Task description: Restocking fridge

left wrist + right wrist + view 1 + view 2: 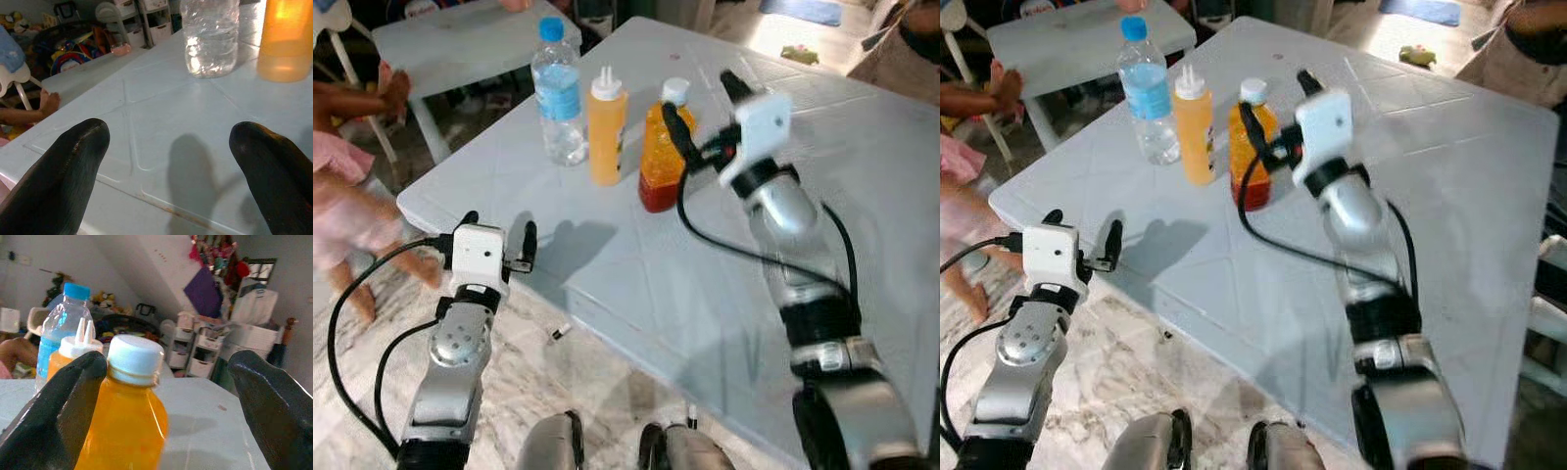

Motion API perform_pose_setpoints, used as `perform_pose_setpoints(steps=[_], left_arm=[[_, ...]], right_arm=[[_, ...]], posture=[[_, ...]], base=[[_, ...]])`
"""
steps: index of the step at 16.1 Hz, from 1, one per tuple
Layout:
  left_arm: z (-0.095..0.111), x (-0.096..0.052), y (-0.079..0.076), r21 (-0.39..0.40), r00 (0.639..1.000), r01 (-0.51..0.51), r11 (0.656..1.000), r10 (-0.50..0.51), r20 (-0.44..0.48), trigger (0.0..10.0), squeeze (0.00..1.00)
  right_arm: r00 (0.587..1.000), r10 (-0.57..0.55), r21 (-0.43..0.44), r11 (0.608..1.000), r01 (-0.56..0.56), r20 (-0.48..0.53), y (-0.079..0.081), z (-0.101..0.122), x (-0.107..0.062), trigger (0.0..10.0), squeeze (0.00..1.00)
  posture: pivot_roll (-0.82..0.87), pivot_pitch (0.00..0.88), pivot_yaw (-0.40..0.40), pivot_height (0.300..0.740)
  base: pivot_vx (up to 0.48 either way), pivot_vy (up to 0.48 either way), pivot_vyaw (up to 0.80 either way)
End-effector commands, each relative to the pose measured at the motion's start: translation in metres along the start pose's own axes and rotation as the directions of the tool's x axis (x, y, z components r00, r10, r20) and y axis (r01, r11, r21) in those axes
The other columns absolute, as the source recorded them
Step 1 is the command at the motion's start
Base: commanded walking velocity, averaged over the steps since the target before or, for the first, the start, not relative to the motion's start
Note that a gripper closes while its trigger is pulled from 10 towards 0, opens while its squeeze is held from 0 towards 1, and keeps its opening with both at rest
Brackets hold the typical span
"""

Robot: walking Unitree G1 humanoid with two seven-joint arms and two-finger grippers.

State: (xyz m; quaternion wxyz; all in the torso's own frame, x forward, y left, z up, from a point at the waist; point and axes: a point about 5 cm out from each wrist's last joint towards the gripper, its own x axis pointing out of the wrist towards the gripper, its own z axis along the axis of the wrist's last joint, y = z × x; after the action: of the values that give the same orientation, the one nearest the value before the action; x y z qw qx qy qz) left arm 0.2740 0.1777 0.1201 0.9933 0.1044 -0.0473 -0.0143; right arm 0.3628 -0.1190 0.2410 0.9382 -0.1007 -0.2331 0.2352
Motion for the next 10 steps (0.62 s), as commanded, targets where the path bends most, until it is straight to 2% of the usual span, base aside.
perform_pose_setpoints(steps=[1, 2, 3, 4, 10], left_arm=[[0.0, -0.002, 0.004, 0.014, 1.0, -0.019, 1.0, 0.019, -0.006, 10.0, 0.0], [0.0, -0.003, 0.004, 0.015, 1.0, -0.021, 1.0, 0.022, -0.008, 10.0, 0.0], [0.0, -0.003, 0.004, 0.016, 1.0, -0.022, 1.0, 0.022, -0.008, 10.0, 0.0], [0.001, -0.003, 0.003, 0.014, 1.0, -0.02, 1.0, 0.02, -0.008, 10.0, 0.0], [0.001, -0.002, 0.001, 0.01, 1.0, -0.008, 1.0, 0.008, -0.012, 10.0, 0.0]], right_arm=[[1.0, 0.005, 0.007, 1.0, -0.005, 0.005, -0.005, 0.002, 0.003, 10.0, 0.0], [1.0, 0.029, 0.03, 0.999, -0.029, -0.003, -0.004, 0.002, 0.01, 7.9, 0.0], [0.999, 0.047, 0.047, 0.998, -0.047, -0.009, -0.001, 0.002, 0.013, 3.1, 0.0], [0.996, 0.086, 0.053, 0.995, -0.085, -0.012, 0.007, 0.002, 0.015, 0.0, 0.0], [0.991, 0.132, 0.12, 0.984, -0.128, -0.03, 0.021, 0.001, 0.016, 0.0, 0.0]], posture=[[0.11, 0.168, -0.01, 0.74], [0.11, 0.168, -0.011, 0.74], [0.11, 0.168, -0.012, 0.74], [0.11, 0.167, -0.013, 0.74], [0.1, 0.17, -0.01, 0.74]], base=[[0.0, 0.0, 0.0], [0.0, 0.0, 0.0], [0.0, 0.0, 0.0], [0.0, 0.0, 0.0], [0.0, 0.0, 0.0]])
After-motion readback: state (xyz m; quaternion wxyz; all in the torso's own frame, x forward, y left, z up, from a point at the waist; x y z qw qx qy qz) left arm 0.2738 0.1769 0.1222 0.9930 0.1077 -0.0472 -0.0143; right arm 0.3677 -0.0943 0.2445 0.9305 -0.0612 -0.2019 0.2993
